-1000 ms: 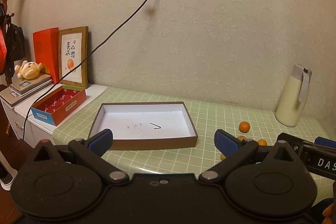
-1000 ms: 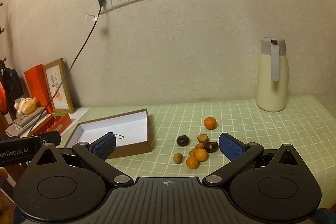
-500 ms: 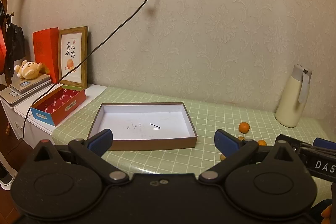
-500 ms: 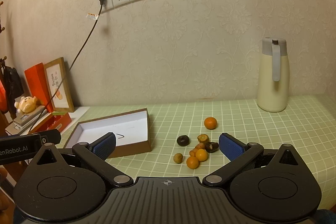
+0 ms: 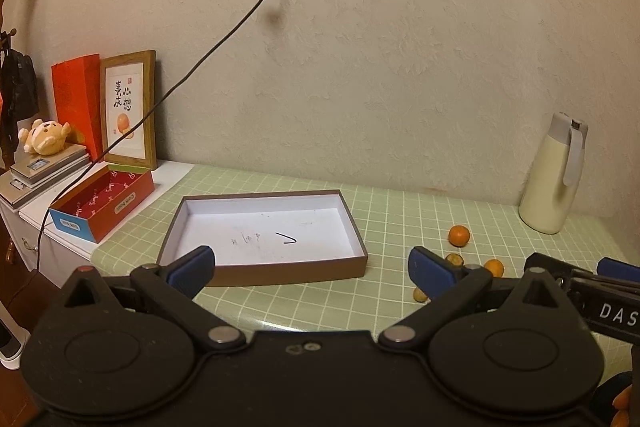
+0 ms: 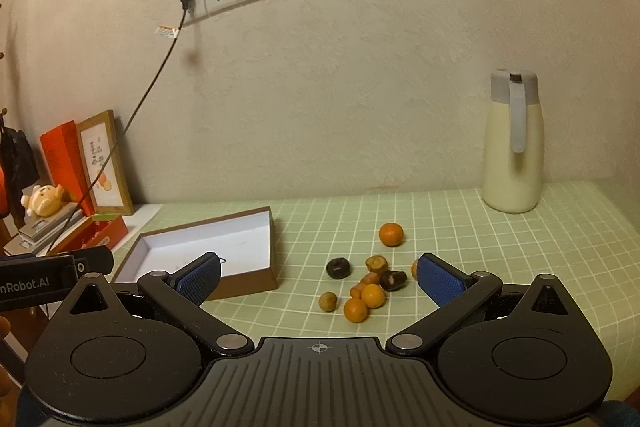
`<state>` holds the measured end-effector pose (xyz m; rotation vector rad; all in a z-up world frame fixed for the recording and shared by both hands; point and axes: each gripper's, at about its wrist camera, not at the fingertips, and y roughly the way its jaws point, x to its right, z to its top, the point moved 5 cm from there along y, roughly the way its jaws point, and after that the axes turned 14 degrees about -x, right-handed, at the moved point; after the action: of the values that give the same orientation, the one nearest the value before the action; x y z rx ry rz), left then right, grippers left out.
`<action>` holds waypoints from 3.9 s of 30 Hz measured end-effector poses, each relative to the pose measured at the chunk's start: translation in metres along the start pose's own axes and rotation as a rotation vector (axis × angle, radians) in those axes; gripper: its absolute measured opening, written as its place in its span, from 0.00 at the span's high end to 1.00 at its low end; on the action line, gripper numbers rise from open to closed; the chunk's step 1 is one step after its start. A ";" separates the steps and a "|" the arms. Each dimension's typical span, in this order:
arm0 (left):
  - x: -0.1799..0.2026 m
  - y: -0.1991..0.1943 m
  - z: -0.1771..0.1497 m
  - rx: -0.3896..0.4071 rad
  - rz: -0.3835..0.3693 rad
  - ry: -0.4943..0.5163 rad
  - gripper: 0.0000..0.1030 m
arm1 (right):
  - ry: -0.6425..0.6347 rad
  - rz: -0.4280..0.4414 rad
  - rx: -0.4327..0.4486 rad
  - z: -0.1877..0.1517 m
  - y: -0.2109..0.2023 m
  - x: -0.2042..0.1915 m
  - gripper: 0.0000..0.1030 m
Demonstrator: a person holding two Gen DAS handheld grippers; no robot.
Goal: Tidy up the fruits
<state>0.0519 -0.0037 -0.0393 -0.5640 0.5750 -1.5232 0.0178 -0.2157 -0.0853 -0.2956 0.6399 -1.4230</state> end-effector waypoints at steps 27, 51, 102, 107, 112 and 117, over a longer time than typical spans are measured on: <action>0.002 0.000 0.001 0.011 0.004 0.010 0.06 | 0.008 0.003 -0.010 -0.003 0.001 0.003 0.00; 0.065 0.097 -0.020 -0.004 -0.088 0.328 0.12 | 0.095 -0.106 -0.052 -0.015 0.067 0.109 0.00; 0.131 0.267 -0.033 -0.215 -0.247 0.370 0.76 | 0.127 -0.117 -0.153 0.008 0.184 0.167 0.02; 0.132 0.271 -0.029 -0.213 -0.252 0.343 0.76 | 0.122 -0.116 -0.202 0.012 0.208 0.171 0.23; 0.134 0.275 -0.028 -0.205 -0.248 0.323 0.76 | 0.102 -0.117 -0.212 0.017 0.223 0.170 0.38; 0.132 0.275 -0.028 -0.204 -0.256 0.306 0.78 | 0.106 -0.110 -0.243 0.019 0.239 0.171 0.51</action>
<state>0.2349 -0.1419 -0.2424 -0.5796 0.9297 -1.8218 0.2278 -0.3496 -0.2420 -0.4546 0.8979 -1.4747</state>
